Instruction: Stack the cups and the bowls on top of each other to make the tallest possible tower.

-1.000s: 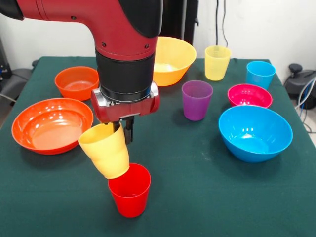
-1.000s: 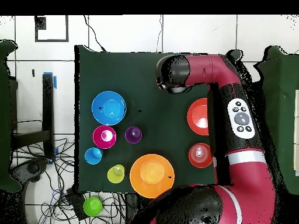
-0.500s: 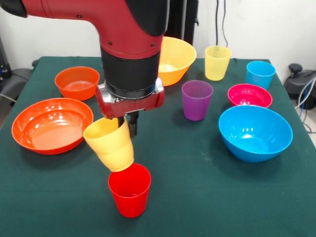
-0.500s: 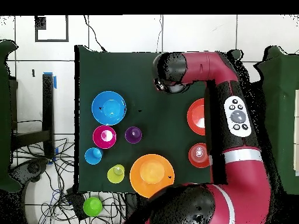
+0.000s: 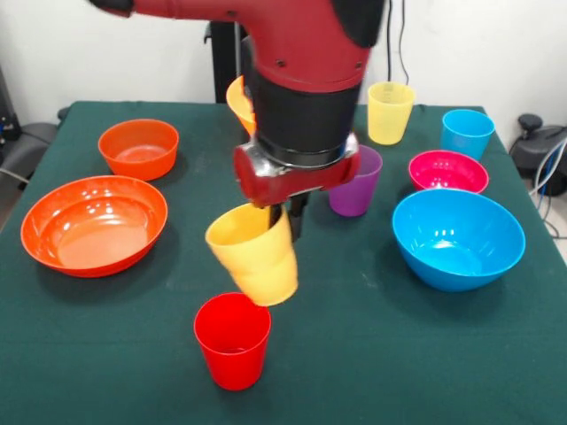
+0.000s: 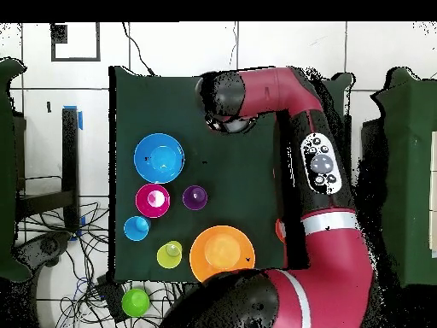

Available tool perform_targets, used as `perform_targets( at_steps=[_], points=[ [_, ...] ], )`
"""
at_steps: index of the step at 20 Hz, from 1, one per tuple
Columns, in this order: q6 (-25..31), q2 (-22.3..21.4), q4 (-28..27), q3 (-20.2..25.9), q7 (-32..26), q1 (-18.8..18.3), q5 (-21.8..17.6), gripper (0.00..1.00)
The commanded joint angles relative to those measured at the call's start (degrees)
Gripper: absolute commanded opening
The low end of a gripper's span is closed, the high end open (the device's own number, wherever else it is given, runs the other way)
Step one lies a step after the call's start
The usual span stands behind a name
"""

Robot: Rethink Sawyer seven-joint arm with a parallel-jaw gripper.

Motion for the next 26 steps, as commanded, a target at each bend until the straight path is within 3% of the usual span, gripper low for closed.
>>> perform_targets(
  at_steps=[1,13,16,26],
  points=[
    [4.3,-0.8,0.1,-3.2,2.9,2.0,0.0,0.00],
    [4.5,1.9,-3.0,-5.1,-4.1,2.3,-5.0,0.00],
    [6.5,3.1,-6.3,-5.2,-5.3,3.4,-6.0,0.00],
    [9.5,6.7,-13.8,-6.4,-2.3,8.4,-7.4,0.00]
  ],
)
